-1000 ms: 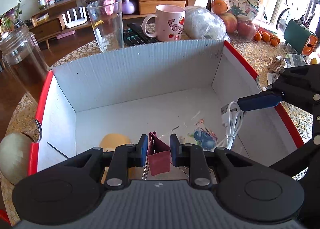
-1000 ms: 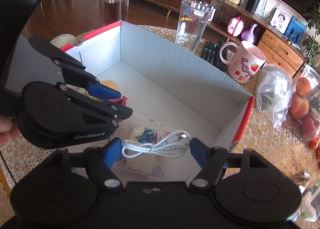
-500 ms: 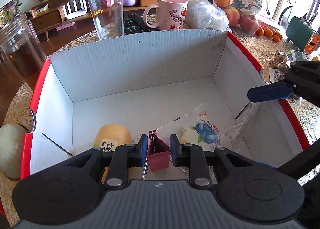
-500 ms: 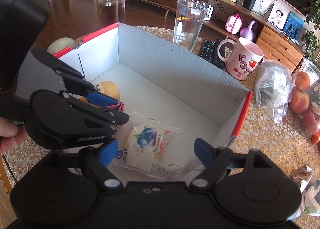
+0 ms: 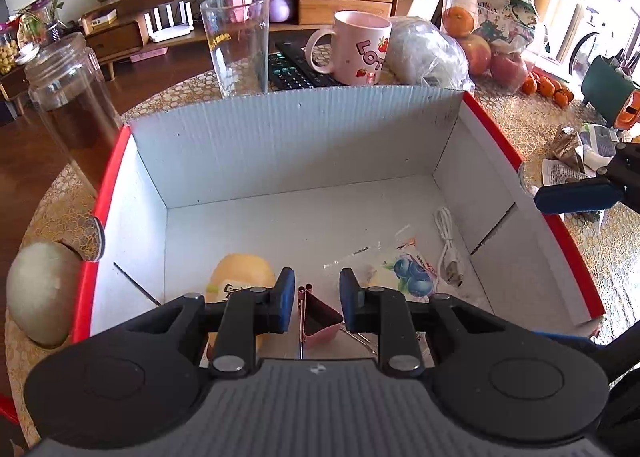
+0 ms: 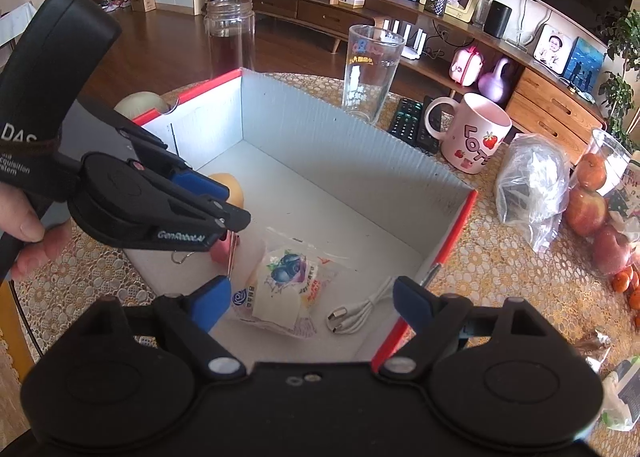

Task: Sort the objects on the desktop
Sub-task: 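Lower the pink clip and white cable into the box and open both tools, then withdraw both tools from the box toward the tooth plush and wipes pack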

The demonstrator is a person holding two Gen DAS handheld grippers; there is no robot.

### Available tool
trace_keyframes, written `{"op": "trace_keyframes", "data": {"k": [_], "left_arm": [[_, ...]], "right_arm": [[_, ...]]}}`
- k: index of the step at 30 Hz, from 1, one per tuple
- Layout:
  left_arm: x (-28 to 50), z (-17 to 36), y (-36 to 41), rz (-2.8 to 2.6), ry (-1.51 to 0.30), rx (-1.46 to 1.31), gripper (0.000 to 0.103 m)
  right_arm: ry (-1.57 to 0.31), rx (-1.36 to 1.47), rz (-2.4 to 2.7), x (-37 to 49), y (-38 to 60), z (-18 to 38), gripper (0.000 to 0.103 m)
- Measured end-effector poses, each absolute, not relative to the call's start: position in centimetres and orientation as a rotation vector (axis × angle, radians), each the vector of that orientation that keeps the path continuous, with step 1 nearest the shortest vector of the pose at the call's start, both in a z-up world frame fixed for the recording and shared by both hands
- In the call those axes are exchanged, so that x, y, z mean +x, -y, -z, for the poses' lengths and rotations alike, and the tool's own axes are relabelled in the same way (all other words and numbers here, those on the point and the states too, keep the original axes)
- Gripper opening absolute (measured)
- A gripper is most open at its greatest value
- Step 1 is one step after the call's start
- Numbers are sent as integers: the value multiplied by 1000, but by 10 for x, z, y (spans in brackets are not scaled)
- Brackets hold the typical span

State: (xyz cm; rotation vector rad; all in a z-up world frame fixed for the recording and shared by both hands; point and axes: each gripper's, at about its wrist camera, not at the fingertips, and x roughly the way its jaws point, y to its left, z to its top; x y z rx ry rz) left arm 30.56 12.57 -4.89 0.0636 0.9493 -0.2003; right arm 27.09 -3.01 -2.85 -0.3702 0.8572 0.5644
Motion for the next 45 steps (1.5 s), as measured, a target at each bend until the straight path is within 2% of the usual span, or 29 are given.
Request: {"op": "trace_keyframes", "data": {"k": [27,34,35,37,38,39,43,45], "left_arm": [[224,-25,-76,230,-851,119,22],[203,-36,-64,243,-814,100,26],[200,-37,-62,244,-812,96,28],[196,-38,-58,245,-810,90,41],[194,-38,-57,245,-809,87,63],[192,-39,-55,243,-804,88,74],[182,-40,-47,245,-797,93,74],[178,-41,-42,251,-797,96,83]], "right_arm": [[-749,-297,-543,203,90,-31,91],[-721,-285,-525,181,110,-40,94],[-720,-278,-522,179,113,-40,94],[-719,-264,-513,174,120,-41,95],[-720,-259,-511,172,124,-41,95],[-721,-254,-507,170,127,-41,95],[-722,-240,-495,161,139,-41,95],[-719,-235,-492,157,145,-41,95]]}}
